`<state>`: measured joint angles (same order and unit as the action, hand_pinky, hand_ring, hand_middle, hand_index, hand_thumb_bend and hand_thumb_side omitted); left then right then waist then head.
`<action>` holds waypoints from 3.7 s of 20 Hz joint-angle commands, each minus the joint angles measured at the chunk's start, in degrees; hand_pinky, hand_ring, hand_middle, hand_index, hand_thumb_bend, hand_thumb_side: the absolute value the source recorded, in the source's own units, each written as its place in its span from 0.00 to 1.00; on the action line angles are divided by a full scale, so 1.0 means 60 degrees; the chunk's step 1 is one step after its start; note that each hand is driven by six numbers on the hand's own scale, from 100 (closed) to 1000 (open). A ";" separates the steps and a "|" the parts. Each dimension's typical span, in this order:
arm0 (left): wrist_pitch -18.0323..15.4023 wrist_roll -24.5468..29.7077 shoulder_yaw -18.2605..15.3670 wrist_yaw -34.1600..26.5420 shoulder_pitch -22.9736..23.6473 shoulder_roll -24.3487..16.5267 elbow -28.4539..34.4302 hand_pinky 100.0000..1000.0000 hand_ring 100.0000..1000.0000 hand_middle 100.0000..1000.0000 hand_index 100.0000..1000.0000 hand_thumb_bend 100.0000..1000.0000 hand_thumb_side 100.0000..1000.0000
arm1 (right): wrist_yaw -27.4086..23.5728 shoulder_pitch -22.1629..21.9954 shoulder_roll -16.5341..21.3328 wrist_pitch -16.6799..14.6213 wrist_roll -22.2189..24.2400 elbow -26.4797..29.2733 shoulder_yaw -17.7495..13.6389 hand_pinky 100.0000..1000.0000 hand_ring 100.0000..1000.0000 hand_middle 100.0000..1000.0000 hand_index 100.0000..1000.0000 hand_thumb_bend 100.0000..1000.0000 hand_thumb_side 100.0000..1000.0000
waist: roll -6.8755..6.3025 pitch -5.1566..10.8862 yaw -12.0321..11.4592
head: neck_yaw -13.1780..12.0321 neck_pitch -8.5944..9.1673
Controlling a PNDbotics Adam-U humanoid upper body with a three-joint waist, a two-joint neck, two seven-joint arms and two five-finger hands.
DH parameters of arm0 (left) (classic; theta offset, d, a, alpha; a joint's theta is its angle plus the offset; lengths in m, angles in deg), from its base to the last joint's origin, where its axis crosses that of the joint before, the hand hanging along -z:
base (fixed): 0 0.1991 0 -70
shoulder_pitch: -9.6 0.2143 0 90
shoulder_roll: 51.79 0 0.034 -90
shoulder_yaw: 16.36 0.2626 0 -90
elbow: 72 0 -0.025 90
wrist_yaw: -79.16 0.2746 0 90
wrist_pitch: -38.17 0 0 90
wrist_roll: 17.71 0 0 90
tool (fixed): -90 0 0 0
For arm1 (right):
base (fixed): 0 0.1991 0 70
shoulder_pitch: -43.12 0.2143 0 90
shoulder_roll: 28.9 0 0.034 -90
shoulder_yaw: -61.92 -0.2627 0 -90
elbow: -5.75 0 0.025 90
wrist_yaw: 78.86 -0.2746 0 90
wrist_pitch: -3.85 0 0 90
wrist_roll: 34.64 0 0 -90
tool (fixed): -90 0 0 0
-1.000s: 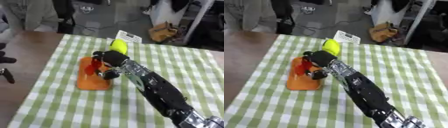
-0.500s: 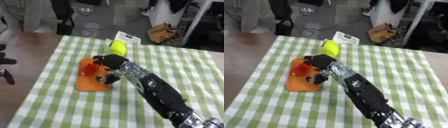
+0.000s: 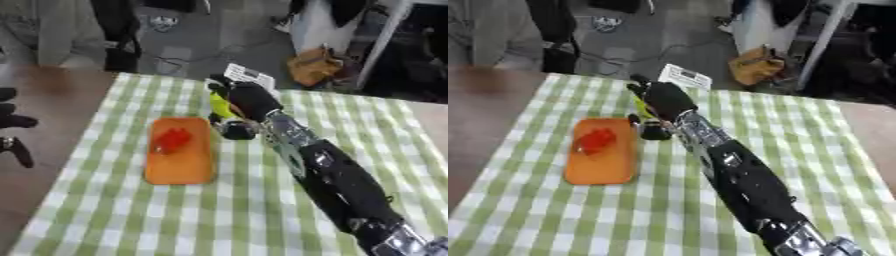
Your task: Pick up objects on the table and place them in the box.
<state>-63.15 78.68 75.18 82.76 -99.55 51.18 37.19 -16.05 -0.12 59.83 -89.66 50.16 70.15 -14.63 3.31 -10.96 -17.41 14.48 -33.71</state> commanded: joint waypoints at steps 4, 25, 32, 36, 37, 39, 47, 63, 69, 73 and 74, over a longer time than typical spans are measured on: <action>-0.0063 -0.0238 -0.0142 0.0061 0.0070 -0.0230 0.0161 0.26 0.63 0.79 0.75 0.00 0.94 | -0.2818 -0.0071 0.0585 -0.0162 0.0178 0.1031 -0.0196 0.53 0.65 0.92 0.94 0.01 0.35 | -0.0376 0.0462 0.0309 | -0.0193 0.0010; -0.0074 -0.0625 -0.0200 0.0203 0.0382 -0.0341 -0.0064 0.24 0.63 0.79 0.75 0.00 0.94 | -0.7835 -0.1111 0.1509 -0.0013 -0.0506 0.4366 -0.0857 0.44 0.57 0.81 0.88 0.00 0.41 | -0.0613 0.0904 0.1228 | -0.0801 0.0153; -0.0103 -0.0564 -0.0127 0.0172 0.0333 -0.0334 -0.0049 0.24 0.63 0.79 0.74 0.00 0.94 | -0.7620 -0.0562 0.1700 0.0019 0.0445 0.3890 -0.0542 0.46 0.60 0.80 0.90 0.00 0.42 | -0.0586 0.0869 0.1074 | -0.0656 0.0249; -0.0134 -0.0450 -0.0005 0.0112 0.0193 -0.0319 -0.0014 0.24 0.63 0.79 0.74 0.00 0.94 | -0.6375 0.0257 0.1863 -0.0292 0.2540 0.2555 -0.0298 0.58 0.72 0.85 0.92 0.00 0.47 | -0.0523 0.0696 0.0739 | -0.0303 0.0535; -0.0140 -0.0398 0.0045 0.0082 0.0120 -0.0305 0.0000 0.24 0.63 0.79 0.74 0.00 0.94 | -0.5832 0.0563 0.1867 -0.0422 0.3100 0.2001 -0.0283 0.62 0.76 0.86 0.93 0.00 0.49 | -0.0494 0.0602 0.0587 | -0.0161 0.0651; -0.0151 -0.0320 0.0109 0.0023 -0.0041 -0.0280 0.0043 0.24 0.62 0.79 0.74 0.00 0.94 | -0.4780 0.1033 0.1846 -0.0711 0.3855 0.1019 -0.0378 0.66 0.79 0.87 0.94 0.01 0.52 | -0.0412 0.0383 0.0240 | 0.0099 0.0876; -0.0147 -0.0077 0.0301 -0.0163 -0.0454 -0.0171 0.0156 0.23 0.62 0.79 0.74 0.00 0.95 | -0.1356 0.1851 0.1718 -0.1427 0.4672 -0.1571 -0.0890 1.00 1.00 1.00 0.98 0.35 0.70 | -0.0102 -0.0261 -0.1045 | 0.0762 0.1524; -0.0132 -0.0006 0.0303 -0.0197 -0.0568 -0.0138 0.0182 0.22 0.62 0.79 0.74 0.00 0.96 | 0.1730 0.1790 0.1582 -0.0295 0.2189 -0.2841 -0.1375 1.00 1.00 1.00 1.00 0.40 0.66 | -0.0007 -0.0583 -0.1266 | 0.0769 0.1645; -0.0124 -0.0004 0.0304 -0.0192 -0.0558 -0.0128 0.0186 0.22 0.62 0.79 0.74 0.00 0.96 | 0.1776 0.1768 0.1600 -0.0231 0.1970 -0.2827 -0.1376 1.00 1.00 1.00 0.99 0.39 0.65 | 0.0003 -0.0540 -0.1245 | 0.0757 0.1667; -0.0116 -0.0008 0.0294 -0.0188 -0.0552 -0.0117 0.0191 0.22 0.62 0.79 0.74 0.00 0.96 | 0.1630 0.1722 0.1622 -0.0259 0.1649 -0.2508 -0.1359 1.00 1.00 1.00 0.98 0.36 0.63 | 0.0017 -0.0529 -0.1164 | 0.0733 0.1662; -0.0114 -0.0011 0.0290 -0.0186 -0.0549 -0.0116 0.0191 0.22 0.62 0.79 0.74 0.00 0.96 | 0.1556 0.1696 0.1634 -0.0260 0.1541 -0.2395 -0.1346 0.99 1.00 0.99 0.97 0.35 0.62 | 0.0018 -0.0525 -0.1142 | 0.0726 0.1660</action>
<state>-63.82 78.49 76.98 81.75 -102.14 50.75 37.18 -6.26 9.06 68.51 -91.23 60.23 53.95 -22.40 2.67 -14.55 -24.15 19.00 -24.51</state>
